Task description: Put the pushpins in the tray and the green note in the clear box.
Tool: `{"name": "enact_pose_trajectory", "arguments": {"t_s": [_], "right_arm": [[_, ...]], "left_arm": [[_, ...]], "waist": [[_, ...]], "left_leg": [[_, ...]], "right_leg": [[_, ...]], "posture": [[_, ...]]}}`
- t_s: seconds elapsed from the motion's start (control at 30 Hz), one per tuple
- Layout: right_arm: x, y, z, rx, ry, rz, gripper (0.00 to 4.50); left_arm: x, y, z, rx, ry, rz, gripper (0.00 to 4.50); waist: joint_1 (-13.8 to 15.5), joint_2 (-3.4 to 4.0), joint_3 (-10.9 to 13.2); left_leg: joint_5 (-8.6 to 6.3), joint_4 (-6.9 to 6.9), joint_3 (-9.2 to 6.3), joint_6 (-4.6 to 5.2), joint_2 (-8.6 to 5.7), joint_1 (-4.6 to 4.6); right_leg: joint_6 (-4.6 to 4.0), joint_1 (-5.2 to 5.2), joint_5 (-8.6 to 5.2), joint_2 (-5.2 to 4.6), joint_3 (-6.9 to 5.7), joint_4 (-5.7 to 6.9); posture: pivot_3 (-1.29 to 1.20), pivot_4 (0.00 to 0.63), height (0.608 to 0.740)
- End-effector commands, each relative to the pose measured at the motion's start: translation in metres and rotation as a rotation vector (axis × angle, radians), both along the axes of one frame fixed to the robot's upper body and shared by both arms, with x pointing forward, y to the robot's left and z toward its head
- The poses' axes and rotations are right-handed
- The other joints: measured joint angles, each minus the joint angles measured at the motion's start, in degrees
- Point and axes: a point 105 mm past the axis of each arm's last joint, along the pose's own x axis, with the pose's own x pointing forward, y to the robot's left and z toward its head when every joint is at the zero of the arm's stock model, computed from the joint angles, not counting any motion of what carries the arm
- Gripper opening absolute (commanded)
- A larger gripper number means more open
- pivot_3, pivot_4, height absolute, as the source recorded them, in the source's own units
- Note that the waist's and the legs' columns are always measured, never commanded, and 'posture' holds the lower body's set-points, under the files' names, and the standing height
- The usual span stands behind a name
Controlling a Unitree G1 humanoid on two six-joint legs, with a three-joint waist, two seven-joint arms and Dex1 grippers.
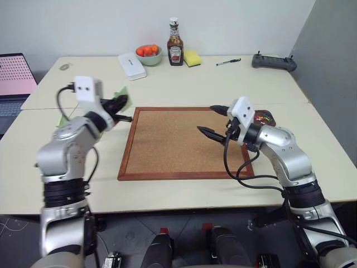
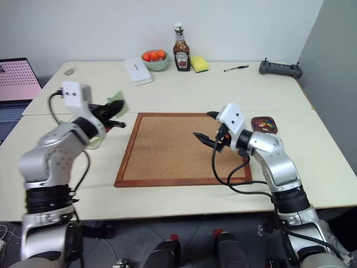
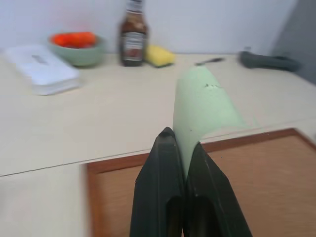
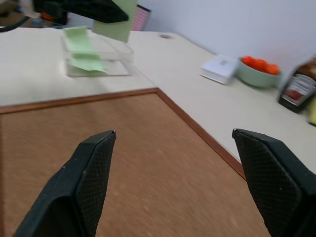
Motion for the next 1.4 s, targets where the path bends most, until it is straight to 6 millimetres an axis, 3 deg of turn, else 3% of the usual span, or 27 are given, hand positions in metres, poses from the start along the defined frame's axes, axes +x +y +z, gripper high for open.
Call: {"name": "enact_pose_trajectory", "arguments": {"t_s": [0.03, 0.27, 0.5, 1.2, 1.4], "right_arm": [[-0.005, 0.022, 0.013, -0.027, -0.005, 0.061, 4.02], [0.0, 0.041, 0.013, -0.041, -0.009, 0.057, 4.02], [-0.003, 0.05, 0.011, -0.035, -0.006, 0.066, 4.02], [-0.003, 0.049, 0.009, -0.027, 0.025, 0.057, 4.05], [-0.003, 0.049, 0.011, -0.016, 0.018, 0.059, 4.05]], "left_arm": [[-0.001, 0.04, 0.001, 0.039, 0.007, 0.087, 0.0], [0.013, 0.083, -0.008, 0.108, 0.046, 0.216, 0.0], [0.024, 0.09, -0.016, 0.086, 0.074, 0.237, 0.0], [0.03, 0.084, -0.012, 0.126, 0.079, 0.199, 3.78], [0.031, 0.08, 0.0, 0.144, 0.023, 0.179, 3.91]], "waist": [[0.4, -0.01, 0.0], [1.5, -0.06, 0.0], [1.3, -0.07, 0.0], [1.1, -0.07, 0.0], [1.1, -0.07, 0.0]], "left_leg": [[0.0, 0.0, -0.07, 0.0, 0.0, -0.03], [0.02, -0.03, -0.17, -0.03, -0.05, -0.39], [0.08, 0.0, -0.21, -0.13, -0.07, -0.75], [0.08, 0.02, -0.21, -0.13, -0.06, -0.73], [0.08, 0.03, -0.22, -0.13, -0.06, -0.73]], "right_leg": [[-0.01, 0.0, -0.01, -0.01, -0.05, -0.01], [-0.05, -0.3, -0.02, -0.07, -0.16, -0.01], [-0.04, -0.62, 0.01, -0.11, -0.19, 0.04], [-0.03, -0.63, 0.02, -0.09, -0.2, 0.13], [-0.04, -0.63, 0.02, -0.09, -0.19, 0.15]], "posture": [[0.0, 0.15, 0.74], [0.0, 0.15, 0.74], [0.0, 0.15, 0.74], [0.0, 0.15, 0.74], [0.0, 0.15, 0.74]]}}
